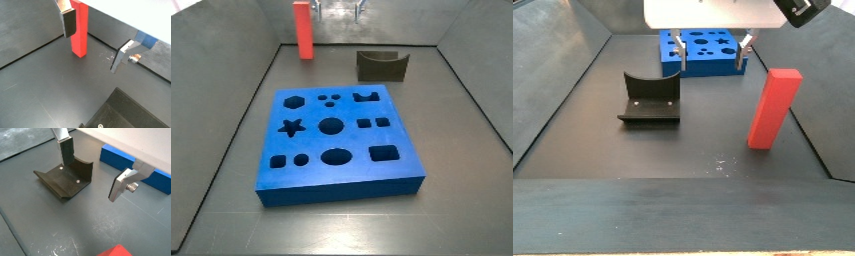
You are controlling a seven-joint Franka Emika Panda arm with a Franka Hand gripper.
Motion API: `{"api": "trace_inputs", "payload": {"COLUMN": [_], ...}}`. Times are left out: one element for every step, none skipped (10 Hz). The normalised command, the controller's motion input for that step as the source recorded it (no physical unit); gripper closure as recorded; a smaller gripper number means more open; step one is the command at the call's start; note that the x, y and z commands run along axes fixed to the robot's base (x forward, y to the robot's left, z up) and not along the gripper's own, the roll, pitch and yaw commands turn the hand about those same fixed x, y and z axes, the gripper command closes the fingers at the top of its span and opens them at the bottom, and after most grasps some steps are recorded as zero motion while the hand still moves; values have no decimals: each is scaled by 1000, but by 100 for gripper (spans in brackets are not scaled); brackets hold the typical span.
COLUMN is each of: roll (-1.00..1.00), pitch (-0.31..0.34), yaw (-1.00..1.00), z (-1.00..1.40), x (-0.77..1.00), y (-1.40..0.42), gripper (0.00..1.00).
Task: Pick up the rectangle object. Move up. Move to above the board. Insert the rectangle object.
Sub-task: Pick up the rectangle object.
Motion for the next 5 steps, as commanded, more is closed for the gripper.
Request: {"api": "trace_inputs", "payload": {"roll": [-29, 0, 0, 0, 0], "pitch": [-103, -54, -9, -9, -63], "yaw": [111, 0, 0, 0, 0], "z": [37, 180, 257, 260, 277], "x": [-260, -477, -469, -460, -386], "y": [97, 171, 174, 140, 129], "gripper": [0, 0, 0, 0, 0]}}
